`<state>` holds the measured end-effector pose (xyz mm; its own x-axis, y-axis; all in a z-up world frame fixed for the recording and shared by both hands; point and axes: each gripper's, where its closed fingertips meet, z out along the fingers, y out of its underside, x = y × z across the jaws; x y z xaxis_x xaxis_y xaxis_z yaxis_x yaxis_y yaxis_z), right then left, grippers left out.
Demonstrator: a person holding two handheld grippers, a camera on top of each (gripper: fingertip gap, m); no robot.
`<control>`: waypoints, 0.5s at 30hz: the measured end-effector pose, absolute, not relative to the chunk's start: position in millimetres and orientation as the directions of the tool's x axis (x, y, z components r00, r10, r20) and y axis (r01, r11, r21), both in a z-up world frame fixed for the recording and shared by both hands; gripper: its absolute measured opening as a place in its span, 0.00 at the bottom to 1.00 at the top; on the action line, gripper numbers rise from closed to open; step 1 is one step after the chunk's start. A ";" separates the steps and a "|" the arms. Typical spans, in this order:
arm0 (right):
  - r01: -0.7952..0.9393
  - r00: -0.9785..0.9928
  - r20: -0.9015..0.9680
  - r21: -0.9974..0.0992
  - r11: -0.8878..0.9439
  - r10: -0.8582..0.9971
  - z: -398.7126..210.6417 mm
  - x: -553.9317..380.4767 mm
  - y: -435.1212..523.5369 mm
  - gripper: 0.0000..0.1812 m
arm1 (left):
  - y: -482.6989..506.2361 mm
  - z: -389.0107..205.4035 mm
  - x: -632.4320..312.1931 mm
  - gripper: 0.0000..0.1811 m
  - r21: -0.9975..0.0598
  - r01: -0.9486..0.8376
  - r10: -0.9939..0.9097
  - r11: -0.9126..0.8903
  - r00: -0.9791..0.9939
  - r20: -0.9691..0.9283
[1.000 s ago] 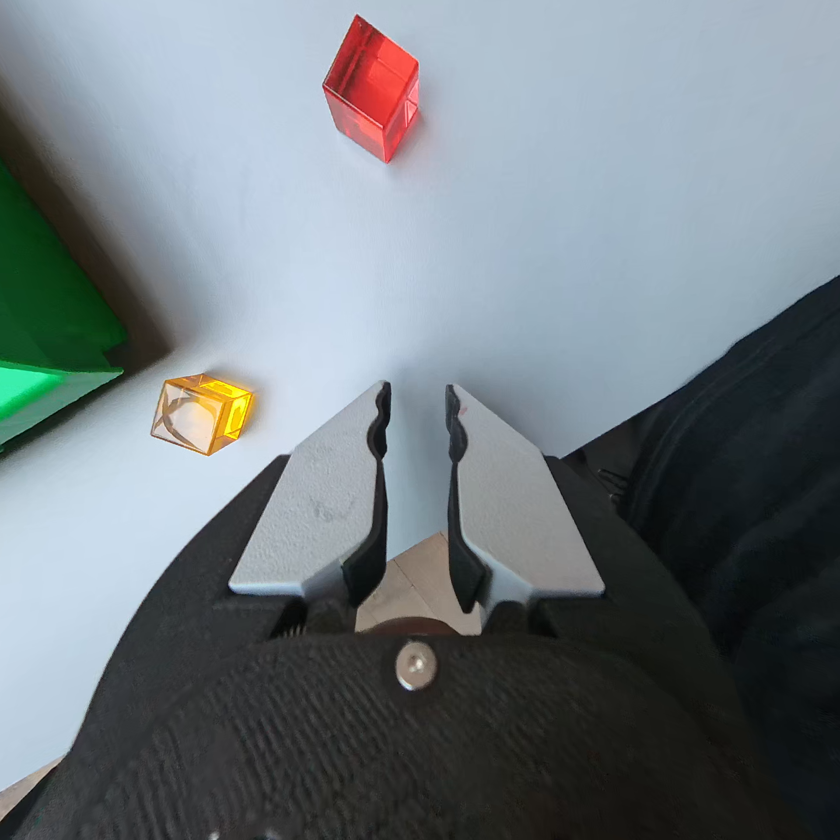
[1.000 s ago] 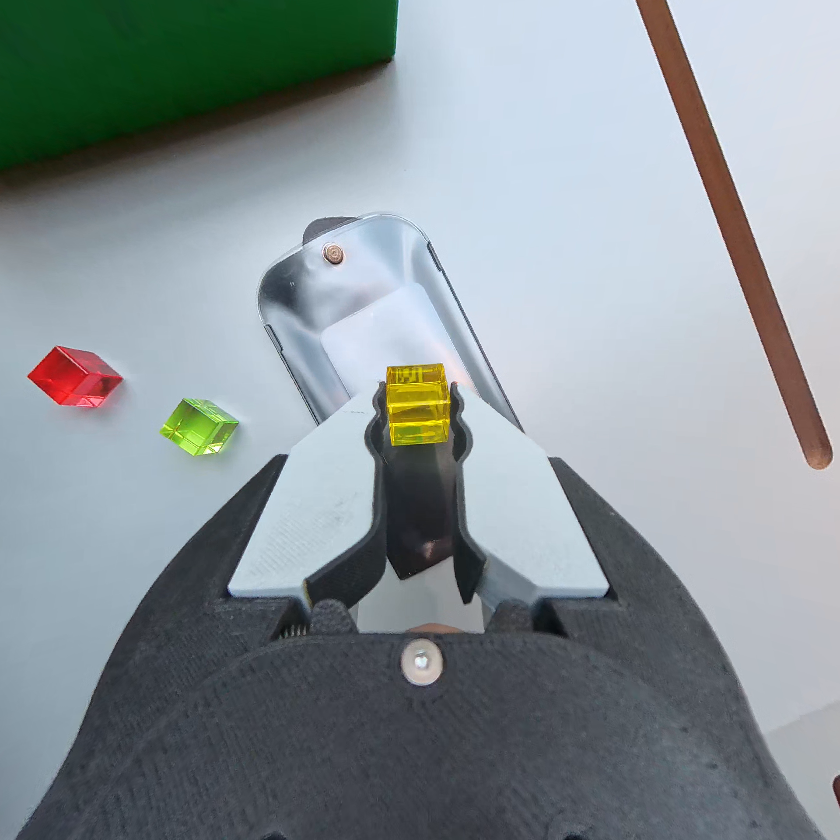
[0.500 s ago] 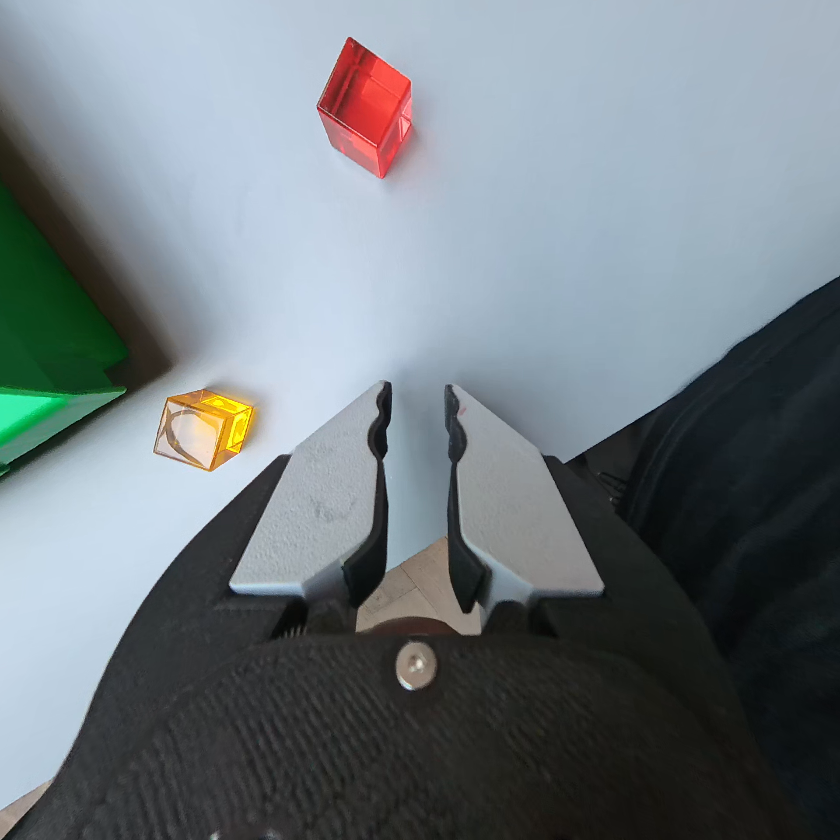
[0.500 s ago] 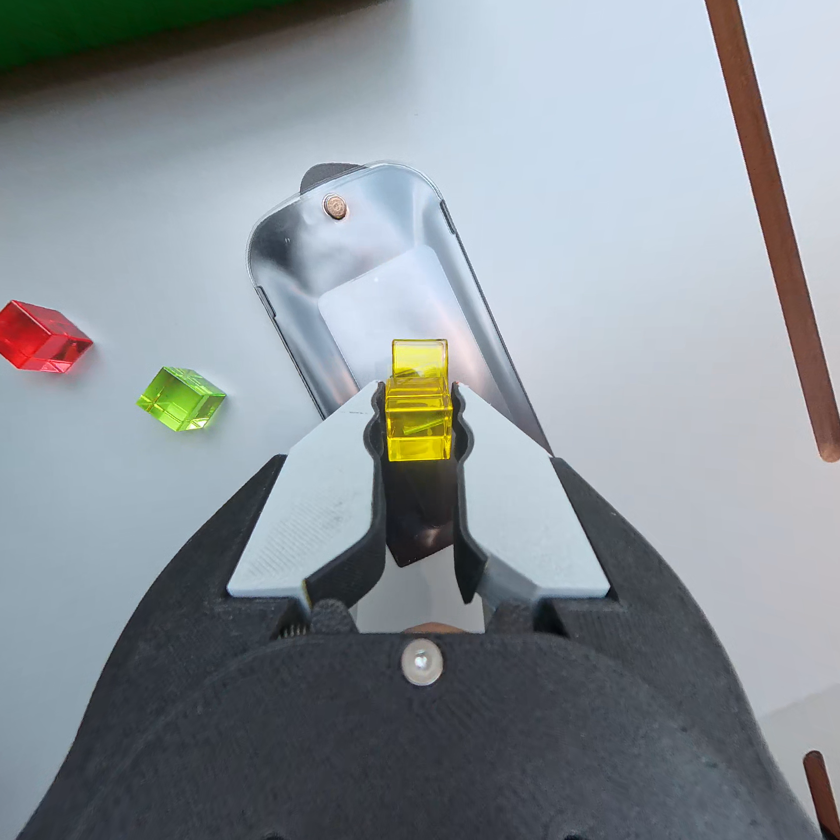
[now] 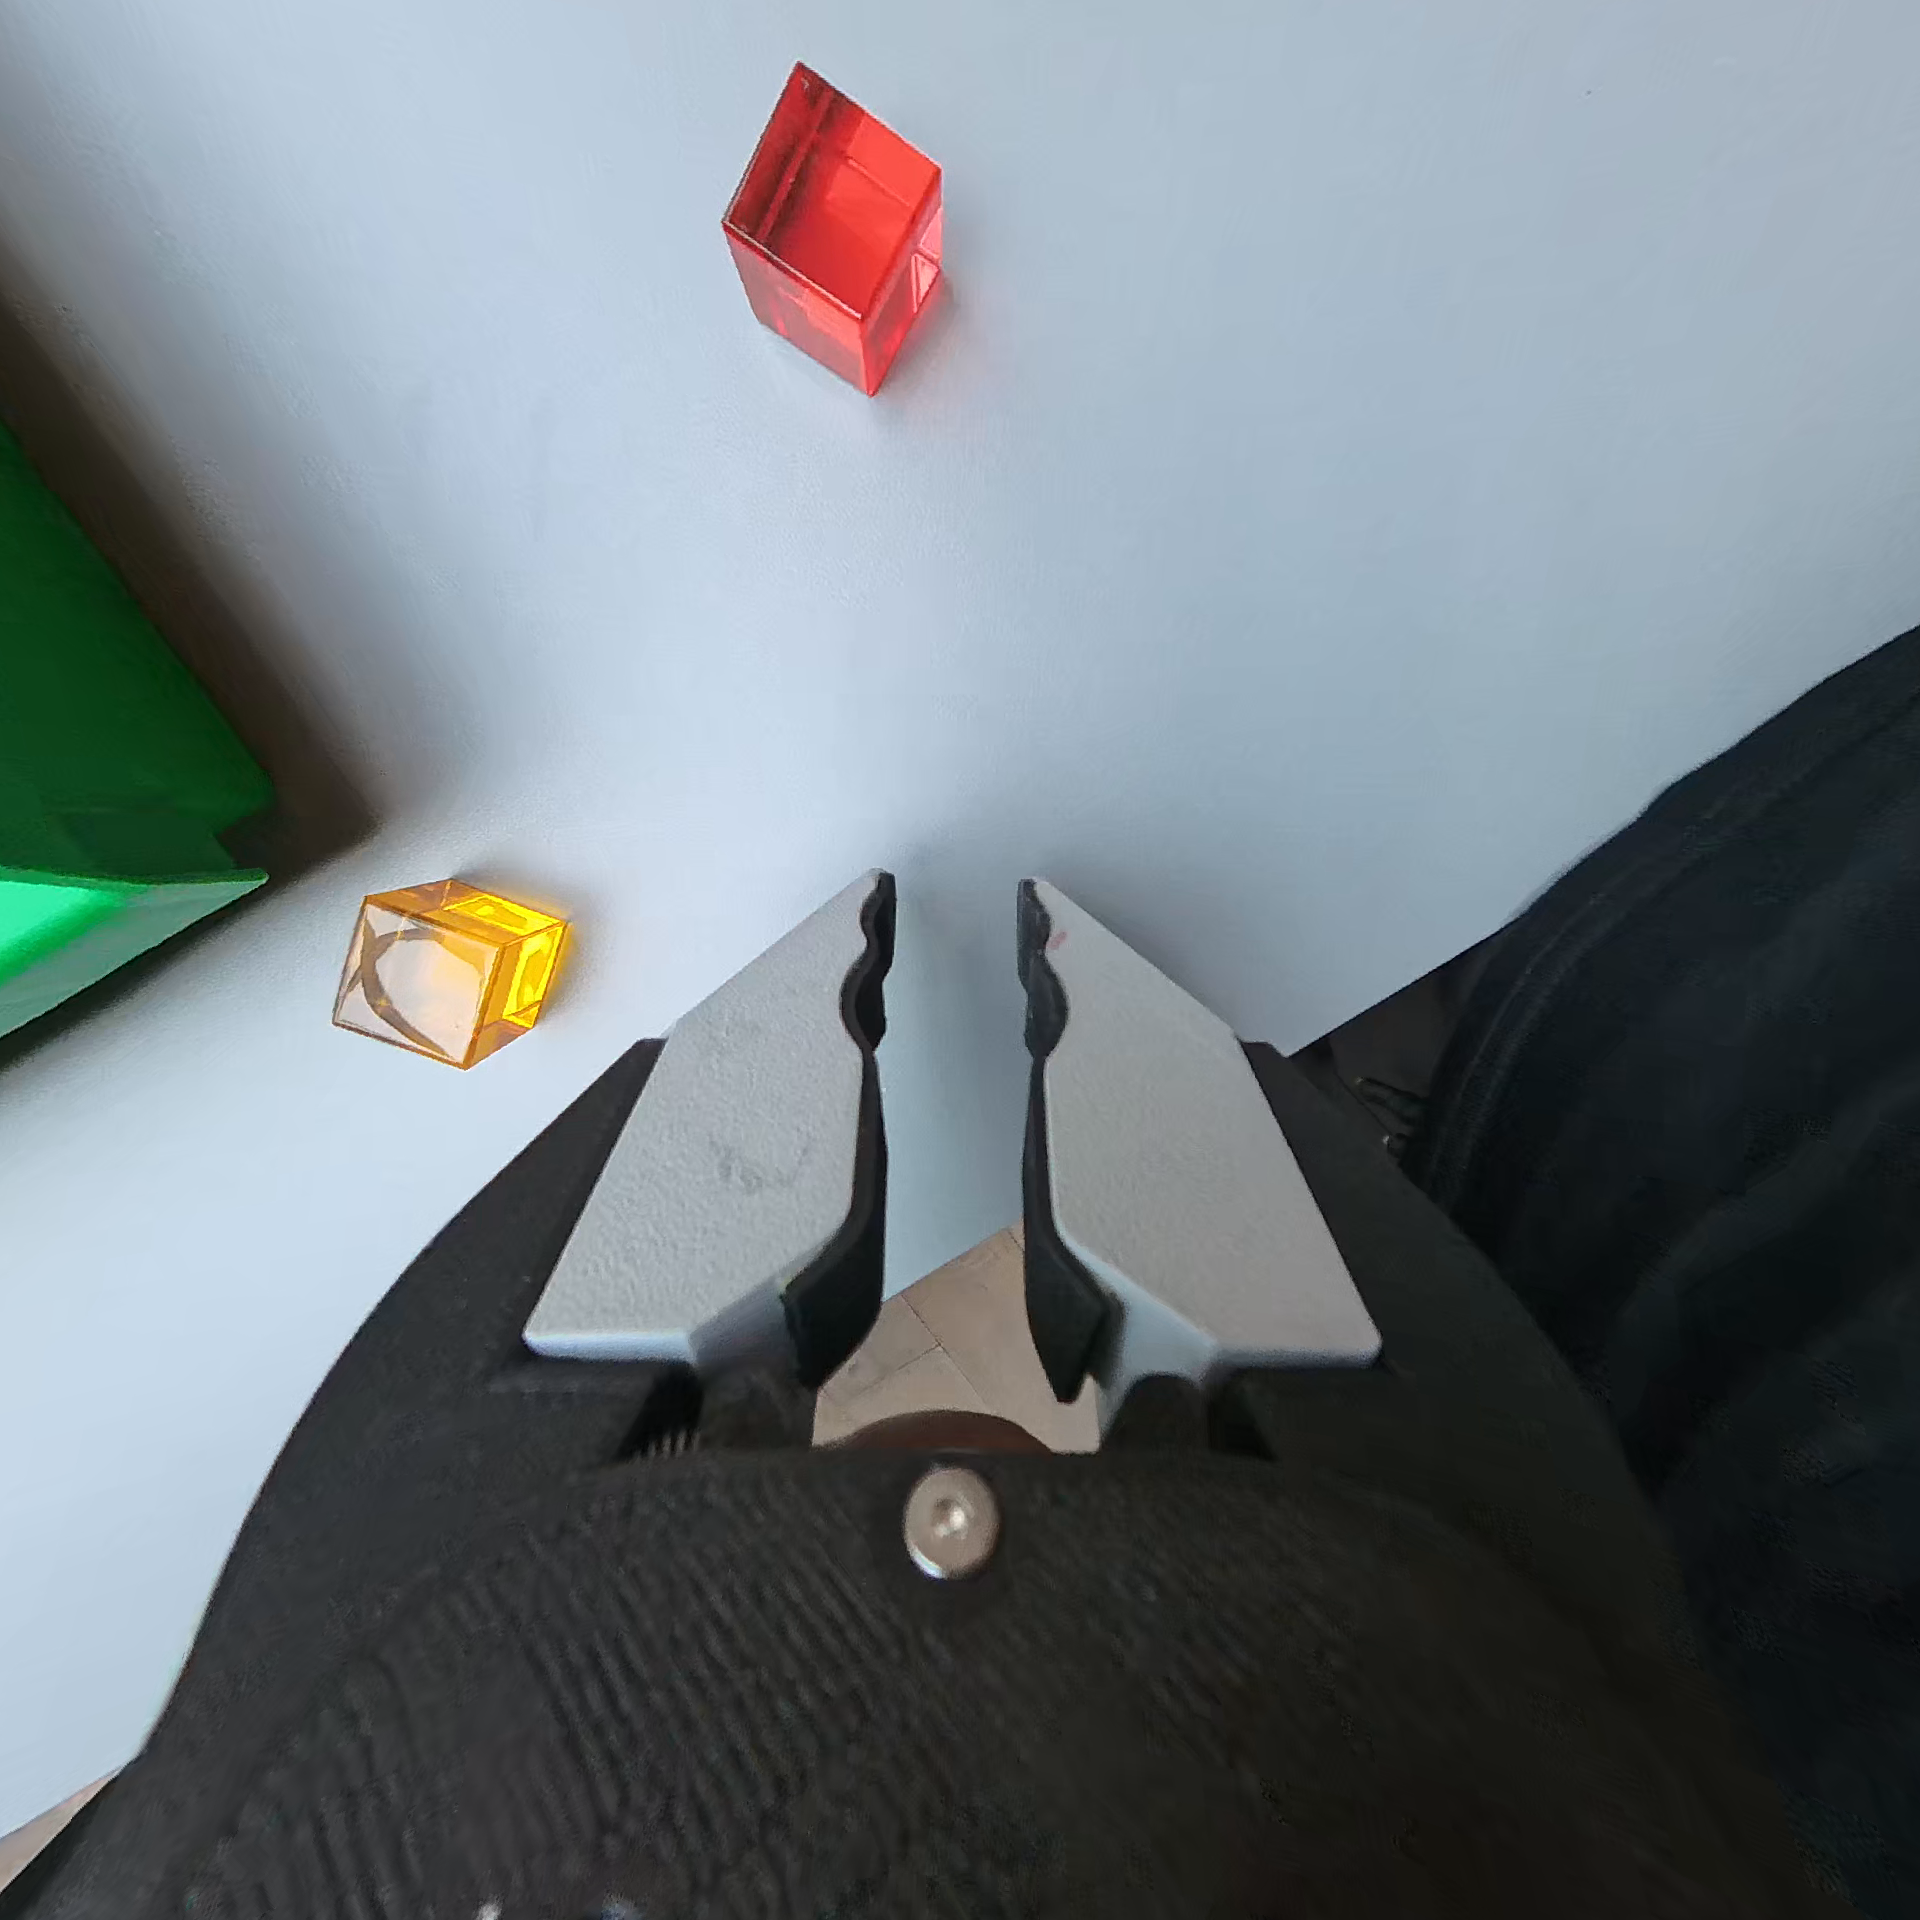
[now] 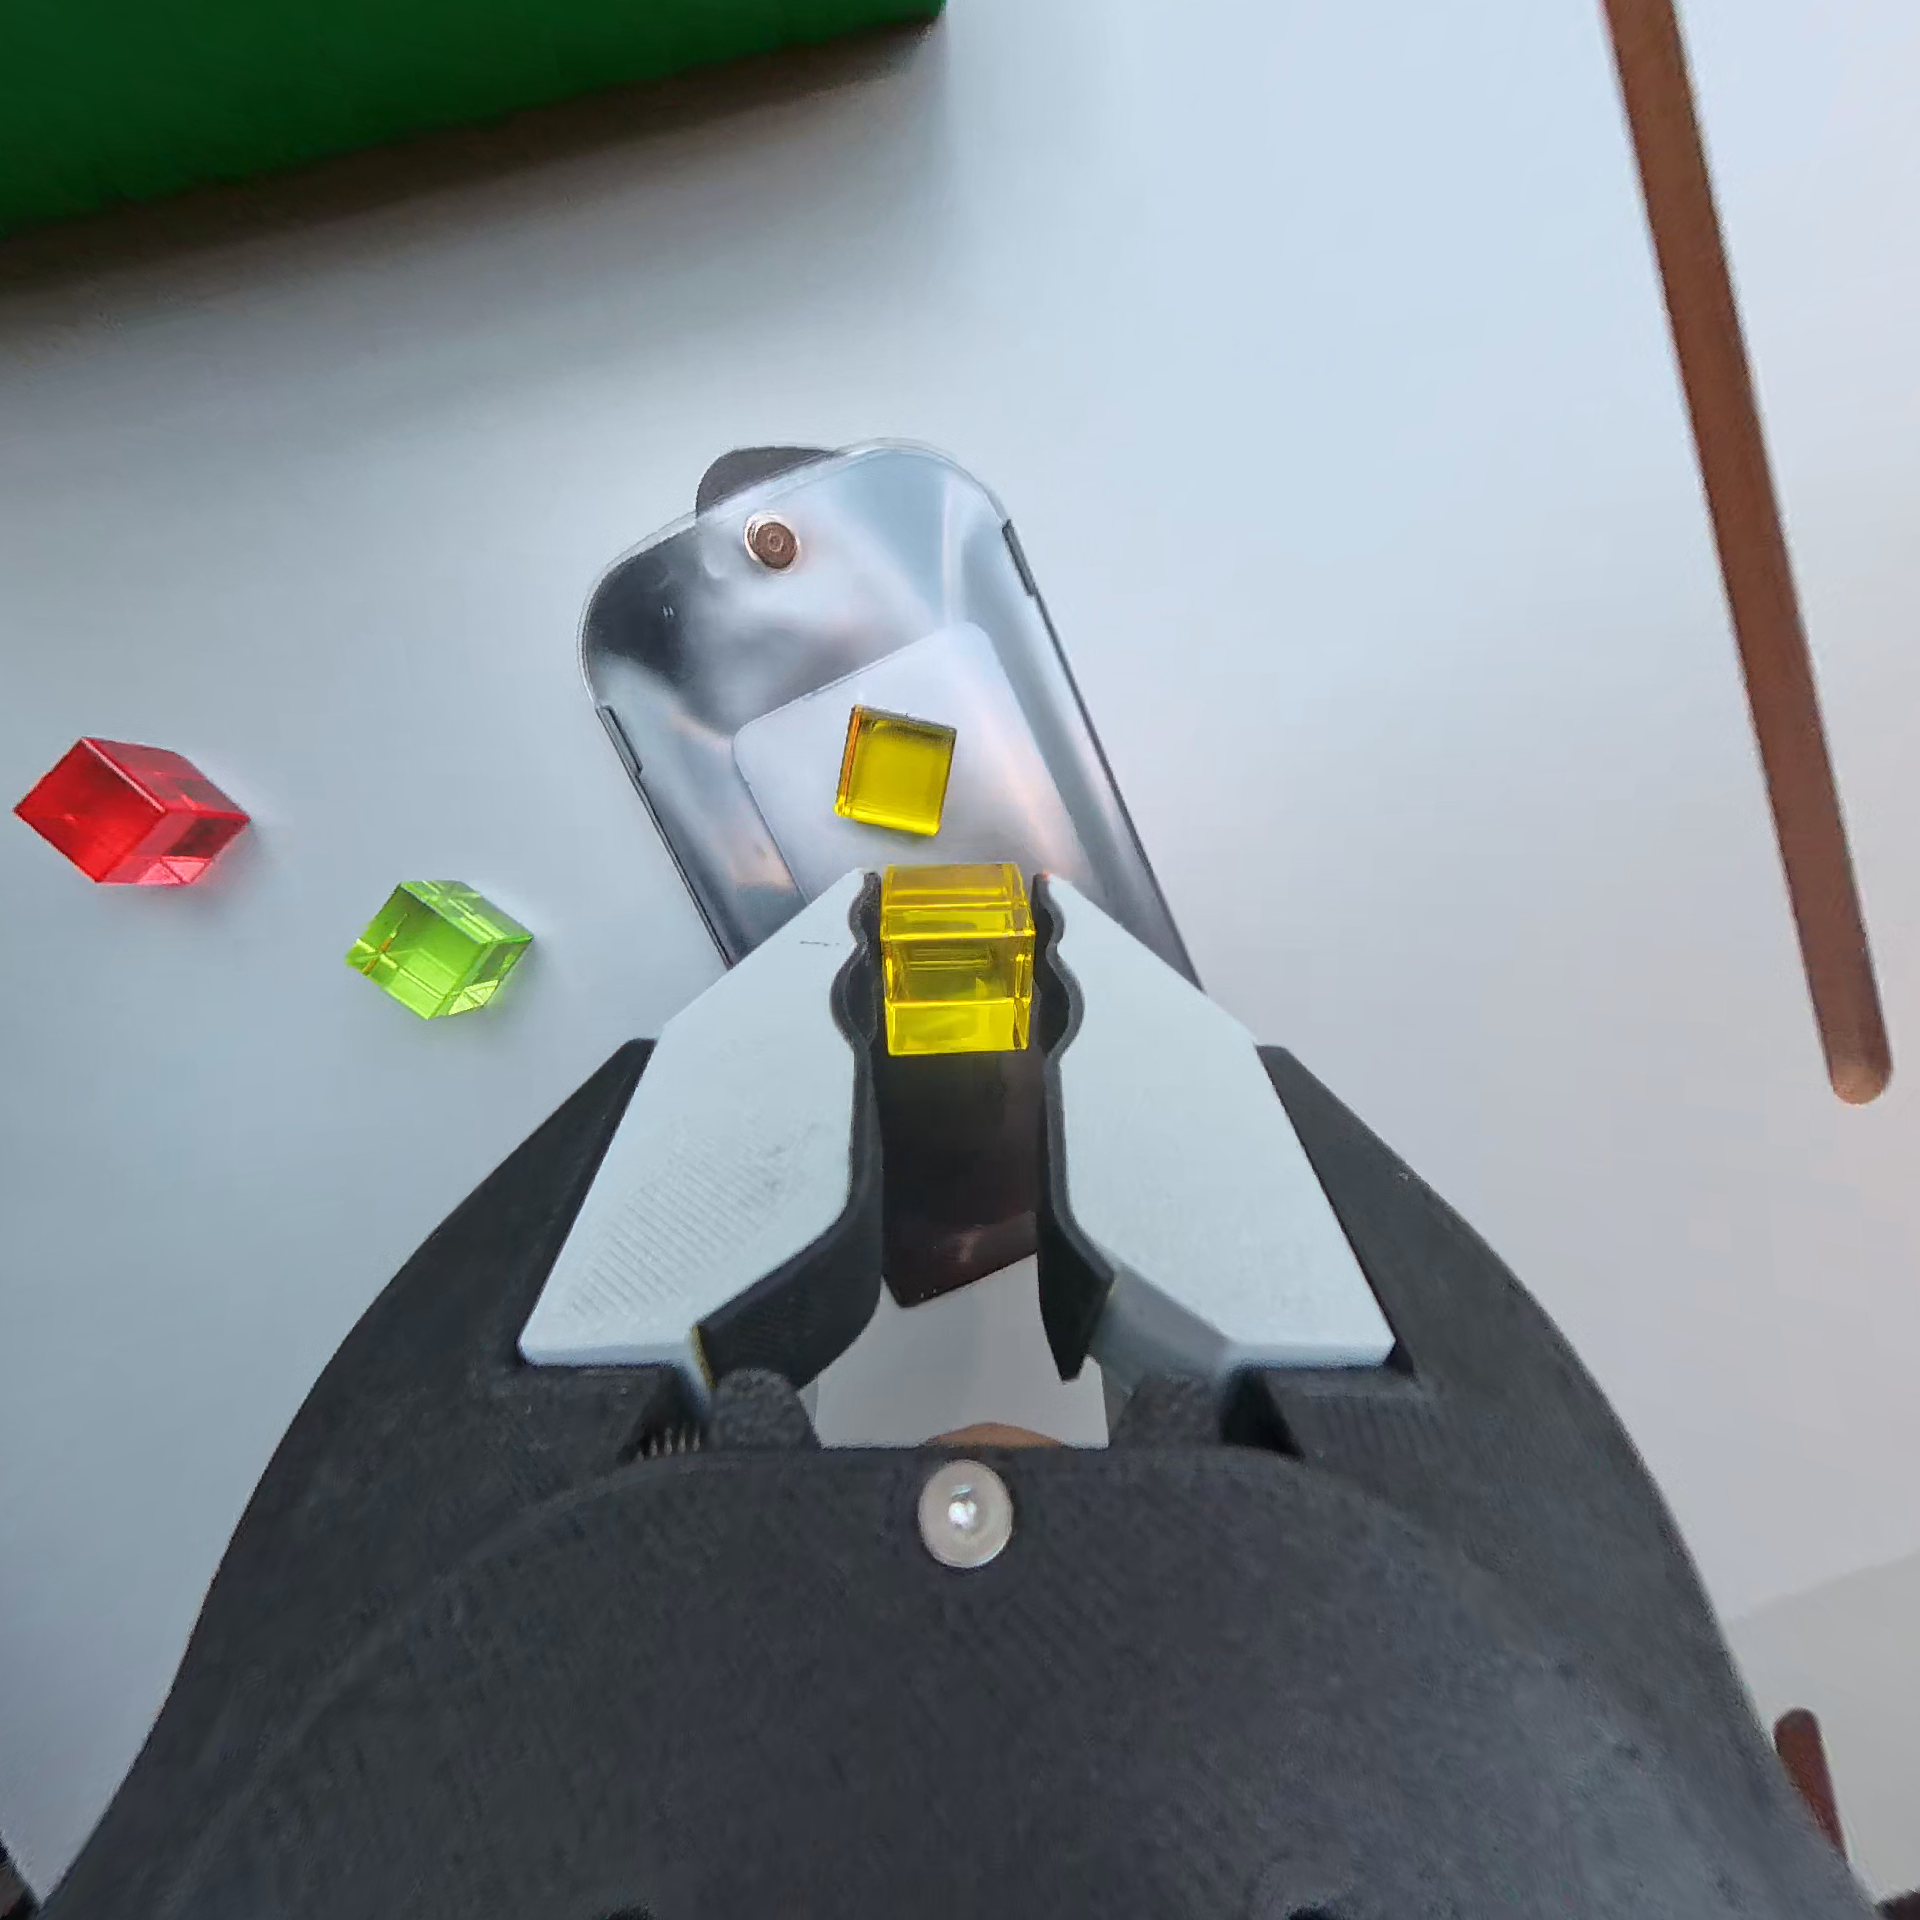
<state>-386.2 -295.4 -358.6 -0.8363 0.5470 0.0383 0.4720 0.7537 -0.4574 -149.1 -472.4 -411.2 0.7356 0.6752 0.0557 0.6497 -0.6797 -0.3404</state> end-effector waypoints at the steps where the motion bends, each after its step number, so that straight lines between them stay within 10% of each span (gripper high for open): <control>1: 0.472 -0.841 0.037 -0.437 0.766 0.540 -363.2 -383.9 -293.3 0.14 | -472.7 -411.3 -149.3 0.11 -0.341 0.652 0.677 -0.677 0.734 0.057; 15: 0.410 -0.890 0.069 -0.314 0.856 0.452 -395.8 -377.6 -292.2 0.20 | -474.1 -413.4 -149.4 0.11 -0.335 0.654 0.677 -0.678 0.733 0.063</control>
